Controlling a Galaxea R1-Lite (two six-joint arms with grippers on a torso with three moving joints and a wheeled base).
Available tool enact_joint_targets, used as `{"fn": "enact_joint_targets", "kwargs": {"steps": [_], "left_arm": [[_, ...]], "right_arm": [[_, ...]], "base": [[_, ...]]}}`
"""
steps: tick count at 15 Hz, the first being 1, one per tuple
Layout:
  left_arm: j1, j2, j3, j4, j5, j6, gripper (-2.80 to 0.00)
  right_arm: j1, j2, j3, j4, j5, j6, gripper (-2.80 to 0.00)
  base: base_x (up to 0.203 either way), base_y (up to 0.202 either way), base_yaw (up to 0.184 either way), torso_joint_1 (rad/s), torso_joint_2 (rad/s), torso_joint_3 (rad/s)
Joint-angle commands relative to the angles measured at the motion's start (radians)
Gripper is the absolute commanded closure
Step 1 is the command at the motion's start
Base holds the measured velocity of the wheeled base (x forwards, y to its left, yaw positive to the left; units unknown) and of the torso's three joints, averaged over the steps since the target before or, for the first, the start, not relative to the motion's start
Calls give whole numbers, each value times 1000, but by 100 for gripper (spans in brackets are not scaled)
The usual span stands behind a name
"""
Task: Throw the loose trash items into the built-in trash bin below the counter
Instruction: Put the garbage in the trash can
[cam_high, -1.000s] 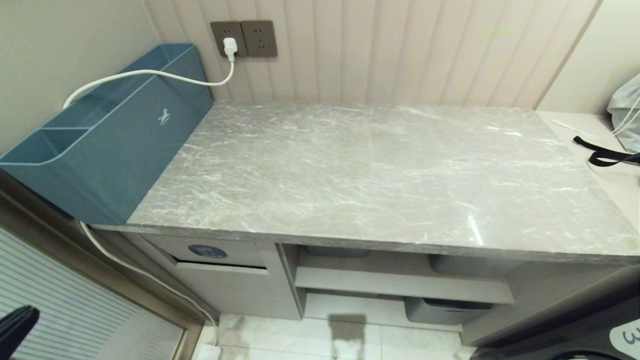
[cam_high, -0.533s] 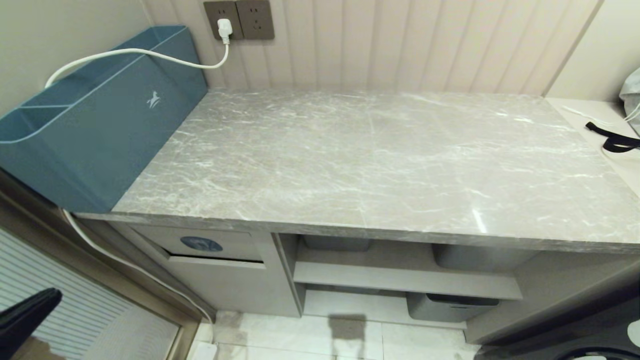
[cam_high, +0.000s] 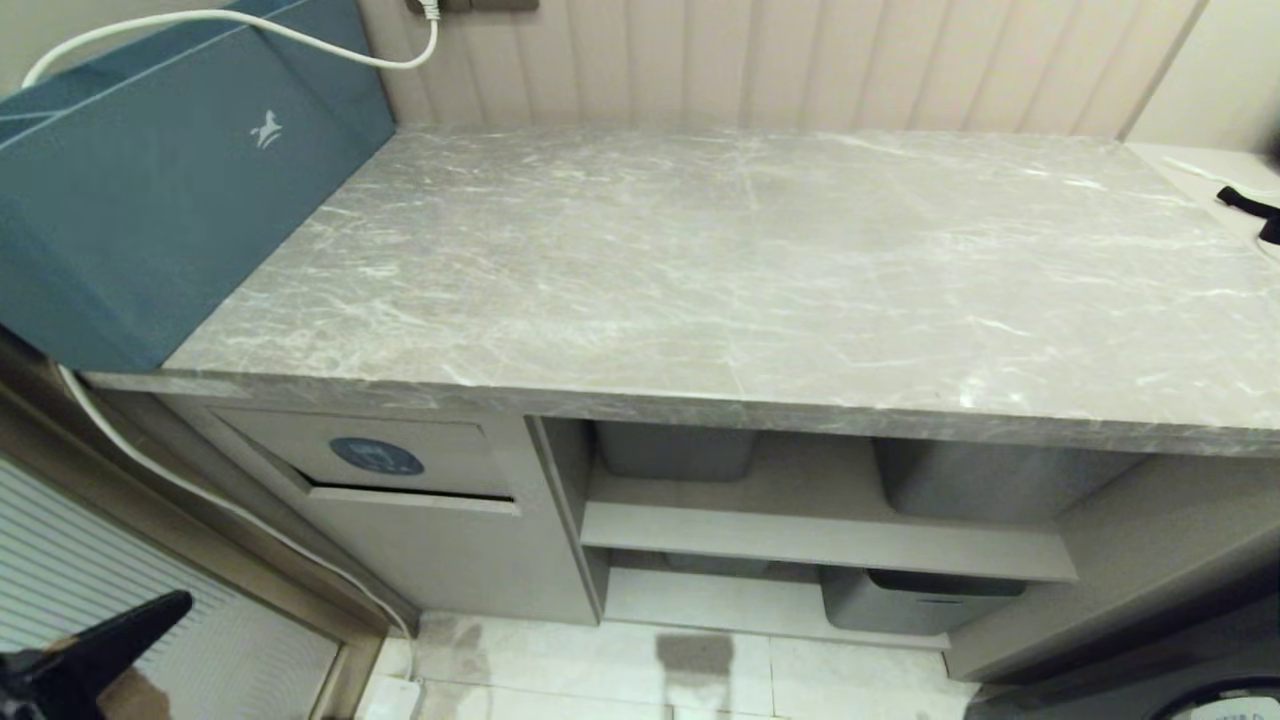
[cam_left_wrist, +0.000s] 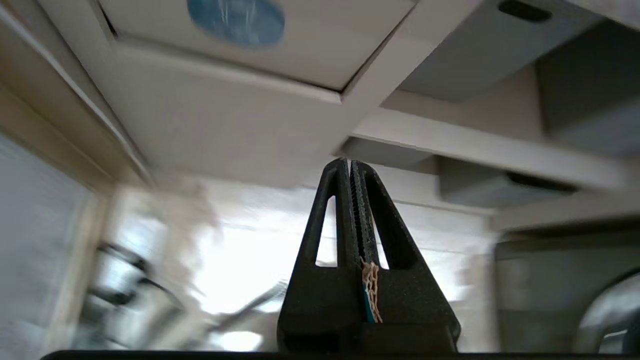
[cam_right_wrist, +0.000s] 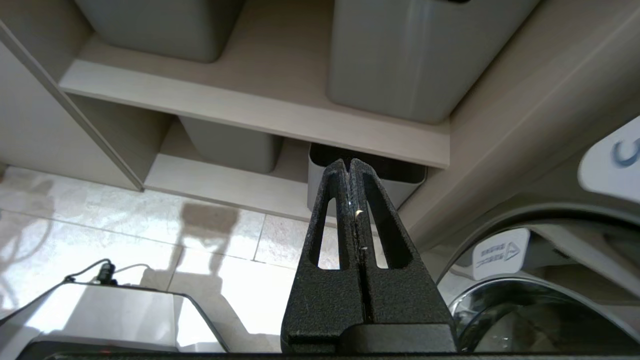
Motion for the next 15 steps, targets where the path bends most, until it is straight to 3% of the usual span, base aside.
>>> {"fn": "enact_joint_targets", "kwargs": {"steps": [1, 4, 8, 11, 15], "left_arm": [[1, 106, -24, -7, -1, -152, 0], [0, 198, -40, -36, -8, -341, 0], [2, 285, -38, -232, 11, -733, 0], [5, 379, -27, -413, 79, -1026, 0], [4, 531, -25, -627, 131, -1091, 0]], "right_arm": [[0, 2, 0, 1, 0, 1, 0], [0, 2, 2, 1, 1, 1, 0], [0, 2, 2, 1, 1, 1, 0], [0, 2, 2, 1, 2, -6, 0], [0, 2, 2, 1, 2, -9, 0]], "base": [[0, 0, 0, -234, 520, 300], [0, 0, 0, -221, 508, 287], [0, 0, 0, -206, 498, 286], [0, 0, 0, -193, 484, 282], [0, 0, 0, -176, 468, 294]]}}
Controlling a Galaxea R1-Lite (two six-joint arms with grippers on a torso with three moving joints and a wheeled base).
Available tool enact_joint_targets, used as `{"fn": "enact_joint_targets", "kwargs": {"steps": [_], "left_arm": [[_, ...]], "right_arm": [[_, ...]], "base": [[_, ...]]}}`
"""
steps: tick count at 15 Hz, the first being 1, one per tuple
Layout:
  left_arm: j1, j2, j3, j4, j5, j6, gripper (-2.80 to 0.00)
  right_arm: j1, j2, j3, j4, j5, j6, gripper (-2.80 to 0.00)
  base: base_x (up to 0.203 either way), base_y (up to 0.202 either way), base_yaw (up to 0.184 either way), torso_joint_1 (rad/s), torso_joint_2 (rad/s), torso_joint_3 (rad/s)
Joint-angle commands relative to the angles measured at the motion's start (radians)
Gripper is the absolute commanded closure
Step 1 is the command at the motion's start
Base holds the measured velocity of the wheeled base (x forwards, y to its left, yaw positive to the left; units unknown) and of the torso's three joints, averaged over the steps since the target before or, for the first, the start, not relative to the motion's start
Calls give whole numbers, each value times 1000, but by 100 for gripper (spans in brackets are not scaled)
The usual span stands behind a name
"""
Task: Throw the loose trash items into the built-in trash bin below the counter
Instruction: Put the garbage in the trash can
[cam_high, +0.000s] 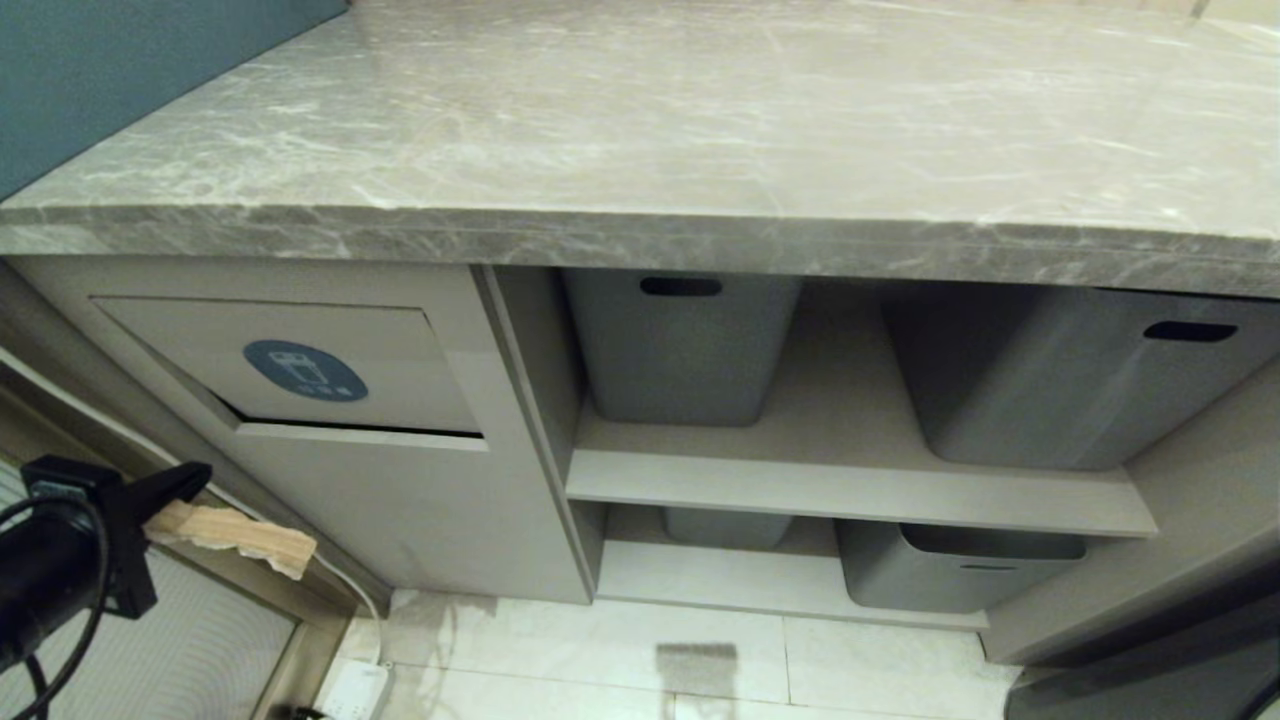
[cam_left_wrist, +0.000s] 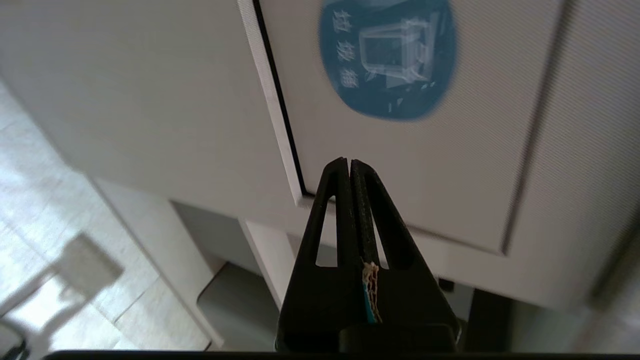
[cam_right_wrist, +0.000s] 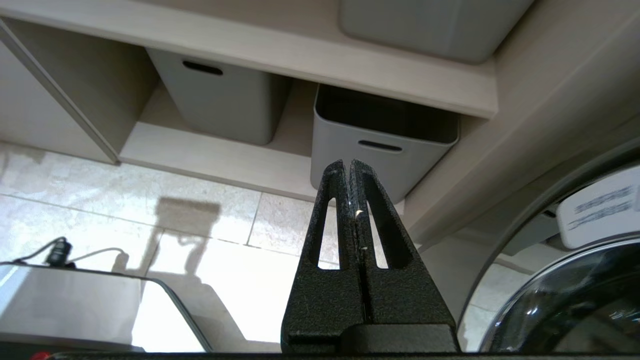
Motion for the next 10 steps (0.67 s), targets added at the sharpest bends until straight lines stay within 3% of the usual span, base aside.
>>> {"fn": "enact_joint_targets", "kwargs": {"steps": [1, 6, 10], "left_arm": [[-1, 115, -2, -91, -1, -10, 0], [-6, 445, -15, -486, -1, -11, 0], [-51, 547, -166, -570, 8, -36, 0]], "right_arm": [[1, 1, -1, 0, 1, -2, 0], [1, 1, 1, 0, 1, -2, 0], [1, 1, 1, 0, 1, 0, 0]], "base": [[0, 0, 0, -150, 461, 300], [0, 0, 0, -102, 308, 203], [0, 0, 0, -5, 25, 20]]}}
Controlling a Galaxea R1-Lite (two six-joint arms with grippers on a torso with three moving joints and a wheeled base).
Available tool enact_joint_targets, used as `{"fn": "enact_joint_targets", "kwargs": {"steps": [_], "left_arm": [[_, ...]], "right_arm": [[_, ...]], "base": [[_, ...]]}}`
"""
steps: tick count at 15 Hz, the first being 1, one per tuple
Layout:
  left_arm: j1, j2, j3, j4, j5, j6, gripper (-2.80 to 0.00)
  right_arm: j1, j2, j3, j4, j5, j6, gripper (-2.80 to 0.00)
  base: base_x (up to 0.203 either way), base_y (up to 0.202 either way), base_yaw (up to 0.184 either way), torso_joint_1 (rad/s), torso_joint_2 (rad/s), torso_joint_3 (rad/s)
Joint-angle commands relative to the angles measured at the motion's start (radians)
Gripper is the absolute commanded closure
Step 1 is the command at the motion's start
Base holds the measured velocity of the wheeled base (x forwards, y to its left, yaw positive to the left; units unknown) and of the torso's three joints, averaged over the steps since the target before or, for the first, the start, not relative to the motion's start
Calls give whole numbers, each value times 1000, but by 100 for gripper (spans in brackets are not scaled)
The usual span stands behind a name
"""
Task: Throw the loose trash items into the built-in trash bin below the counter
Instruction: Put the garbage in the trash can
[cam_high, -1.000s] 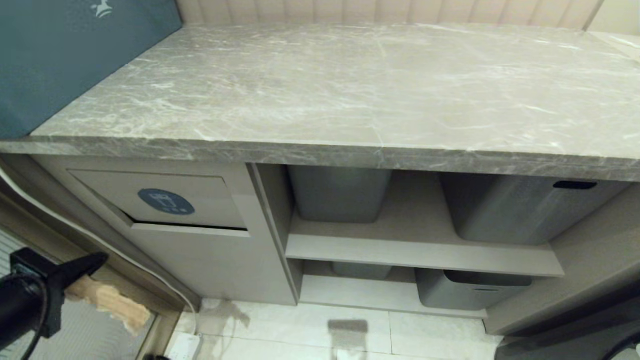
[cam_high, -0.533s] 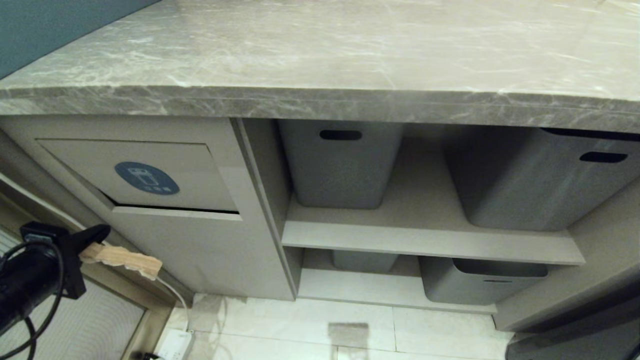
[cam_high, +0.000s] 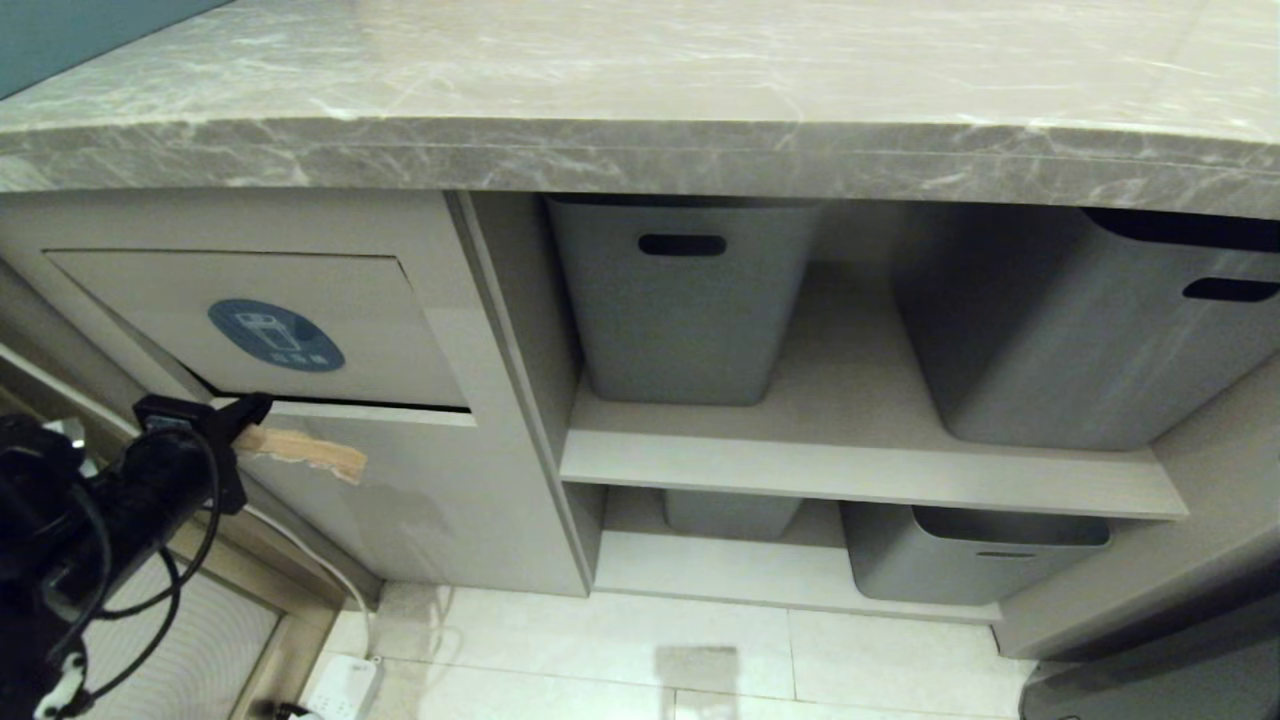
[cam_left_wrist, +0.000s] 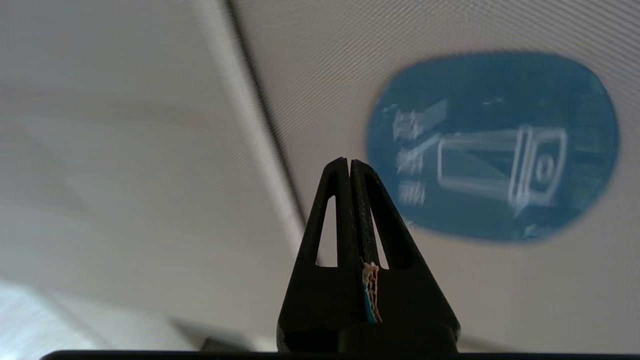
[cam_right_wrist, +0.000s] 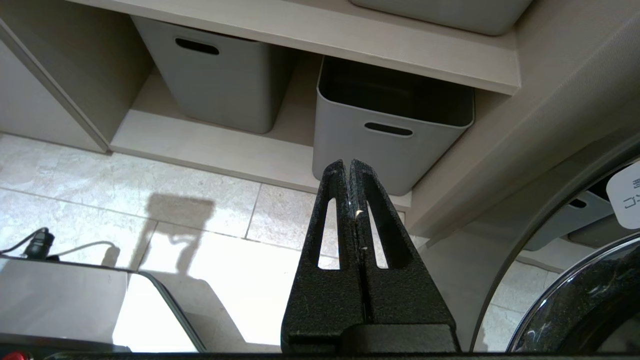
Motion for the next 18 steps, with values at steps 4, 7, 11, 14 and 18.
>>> {"fn": "enact_joint_targets", "kwargs": {"steps": [4, 7, 11, 14, 18], "left_arm": [[-99, 133, -195, 56, 148, -6, 0], [-148, 139, -354, 205, 236, -6, 0], [-219, 155, -522, 343, 323, -9, 0], [-222, 160, -523, 343, 330, -11, 0], [-228, 139, -522, 342, 345, -18, -280]], "right_arm": [[1, 1, -1, 2, -1, 4, 0], [1, 1, -1, 2, -1, 7, 0], [0, 1, -1, 1, -1, 7, 0], [0, 1, -1, 0, -1, 8, 0], [0, 1, -1, 0, -1, 8, 0]], "base": [[0, 0, 0, 0, 0, 0], [0, 0, 0, 0, 0, 0], [0, 0, 0, 0, 0, 0], [0, 0, 0, 0, 0, 0], [0, 0, 0, 0, 0, 0]]}}
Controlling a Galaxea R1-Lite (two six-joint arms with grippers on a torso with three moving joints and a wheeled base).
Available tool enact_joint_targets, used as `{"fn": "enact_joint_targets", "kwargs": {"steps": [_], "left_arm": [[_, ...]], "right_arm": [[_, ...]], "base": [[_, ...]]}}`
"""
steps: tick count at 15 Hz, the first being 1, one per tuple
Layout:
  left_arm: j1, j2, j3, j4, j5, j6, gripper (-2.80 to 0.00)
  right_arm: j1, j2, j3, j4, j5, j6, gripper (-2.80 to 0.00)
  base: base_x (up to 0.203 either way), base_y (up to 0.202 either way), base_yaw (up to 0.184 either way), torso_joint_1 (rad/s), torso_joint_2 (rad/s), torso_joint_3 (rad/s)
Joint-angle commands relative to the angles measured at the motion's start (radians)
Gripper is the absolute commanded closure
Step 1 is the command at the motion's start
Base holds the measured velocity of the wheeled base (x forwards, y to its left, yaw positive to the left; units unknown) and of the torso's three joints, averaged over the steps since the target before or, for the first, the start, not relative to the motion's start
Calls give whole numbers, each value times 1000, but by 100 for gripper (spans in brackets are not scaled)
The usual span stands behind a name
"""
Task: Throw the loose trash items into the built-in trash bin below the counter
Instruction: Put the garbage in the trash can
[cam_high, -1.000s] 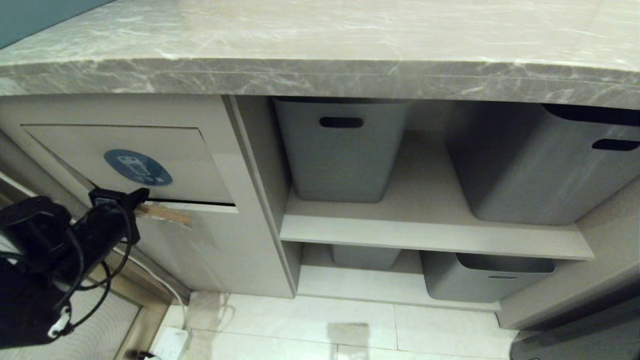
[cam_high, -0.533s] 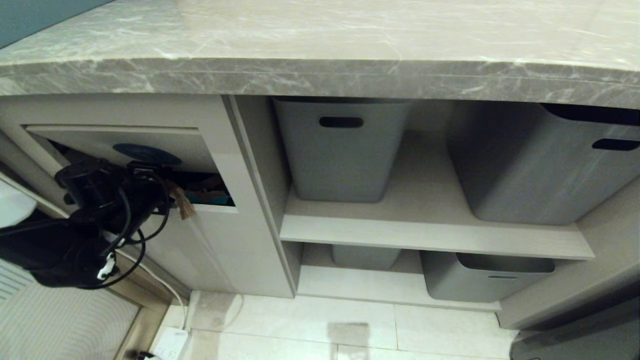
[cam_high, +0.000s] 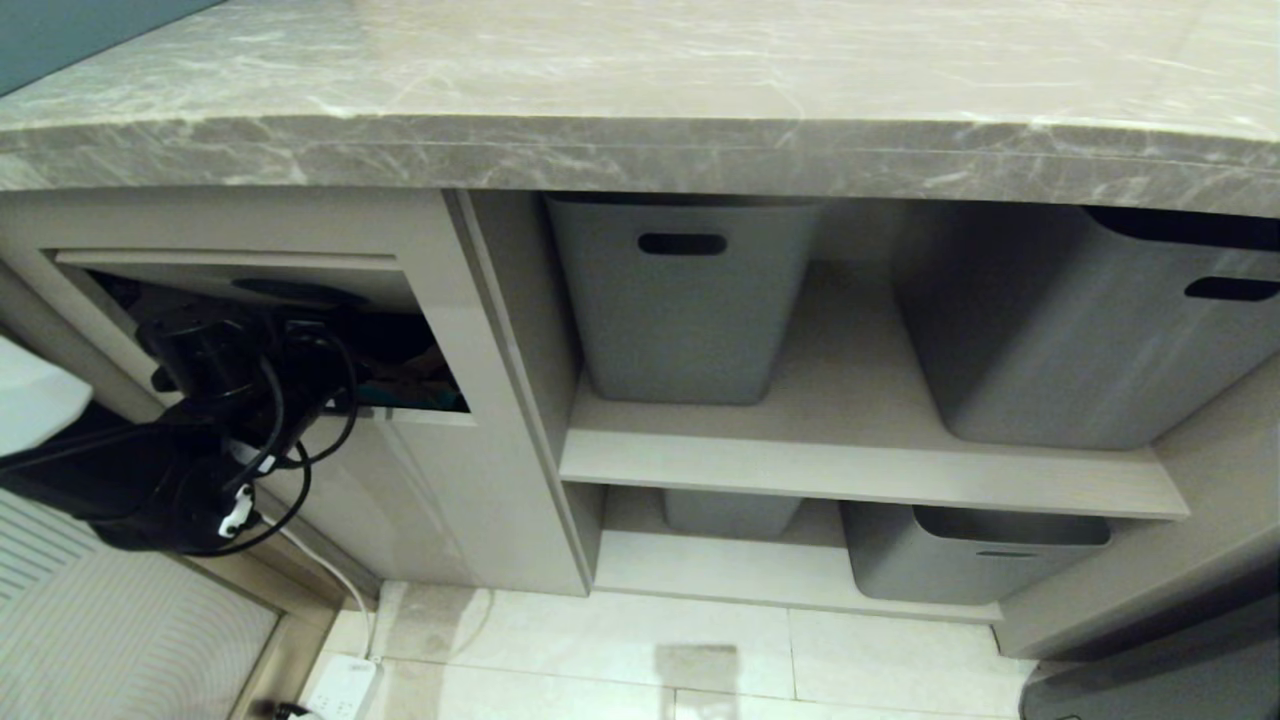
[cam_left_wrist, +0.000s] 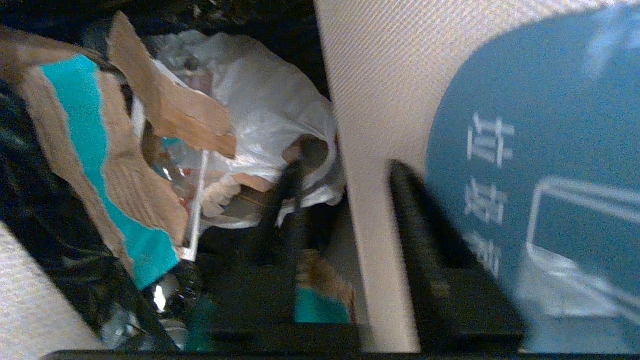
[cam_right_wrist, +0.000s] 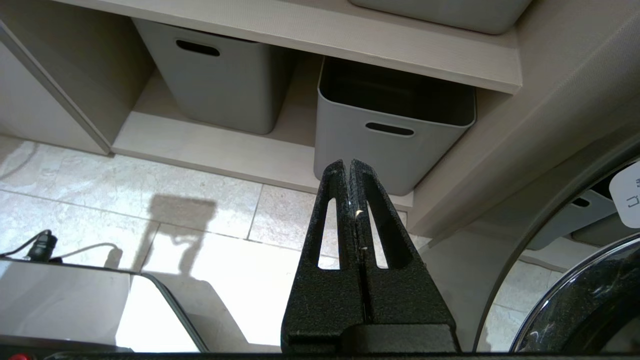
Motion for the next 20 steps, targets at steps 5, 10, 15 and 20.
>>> {"fn": "enact_joint_targets", "kwargs": {"steps": [5, 10, 15, 20], "left_arm": [[-2, -32, 13, -6, 18, -7, -280], [-2, -162, 116, 35, 135, 0, -280], [2, -347, 301, 39, 160, 0, -280], [7, -463, 449, 39, 187, 8, -280]], "right_arm": [[1, 1, 2, 1, 0, -1, 0], [1, 1, 2, 1, 0, -1, 0], [1, 1, 2, 1, 0, -2, 0], [1, 1, 2, 1, 0, -1, 0]], "base": [[0, 0, 0, 0, 0, 0], [0, 0, 0, 0, 0, 0], [0, 0, 0, 0, 0, 0], [0, 0, 0, 0, 0, 0]]}}
